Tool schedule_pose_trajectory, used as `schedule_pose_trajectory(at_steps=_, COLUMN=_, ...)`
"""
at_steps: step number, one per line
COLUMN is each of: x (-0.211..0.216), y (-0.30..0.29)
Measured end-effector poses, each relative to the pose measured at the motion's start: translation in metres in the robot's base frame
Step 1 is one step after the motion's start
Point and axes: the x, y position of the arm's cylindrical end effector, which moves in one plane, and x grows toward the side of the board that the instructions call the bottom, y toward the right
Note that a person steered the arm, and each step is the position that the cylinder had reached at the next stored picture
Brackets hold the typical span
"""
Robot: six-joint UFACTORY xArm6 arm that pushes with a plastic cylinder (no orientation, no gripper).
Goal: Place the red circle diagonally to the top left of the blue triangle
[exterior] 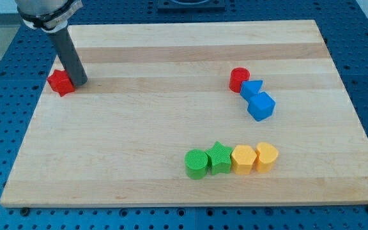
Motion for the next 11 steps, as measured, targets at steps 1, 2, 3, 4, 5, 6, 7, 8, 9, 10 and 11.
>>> schedule_pose_trajectory(at_steps=1, x=-0.003, y=0.018)
schedule_pose_trajectory(at_steps=2, x=-0.047, y=0.100)
schedule_pose_trajectory(at_steps=3, x=-0.069, y=0.208)
schedule_pose_trajectory(at_steps=4, x=-0.068, y=0.341)
schedule_pose_trajectory(at_steps=5, x=-0.053, y=0.445)
schedule_pose_trajectory(at_steps=6, x=-0.014, y=0.424)
schedule_pose_trajectory(at_steps=7, x=0.000, y=0.393)
schedule_pose_trajectory(at_steps=8, x=0.016, y=0.372)
schedule_pose_trajectory(at_steps=9, x=0.016, y=0.342)
schedule_pose_trajectory(at_steps=10, x=0.014, y=0.327)
schedule_pose_trajectory(at_steps=11, x=0.008, y=0.307)
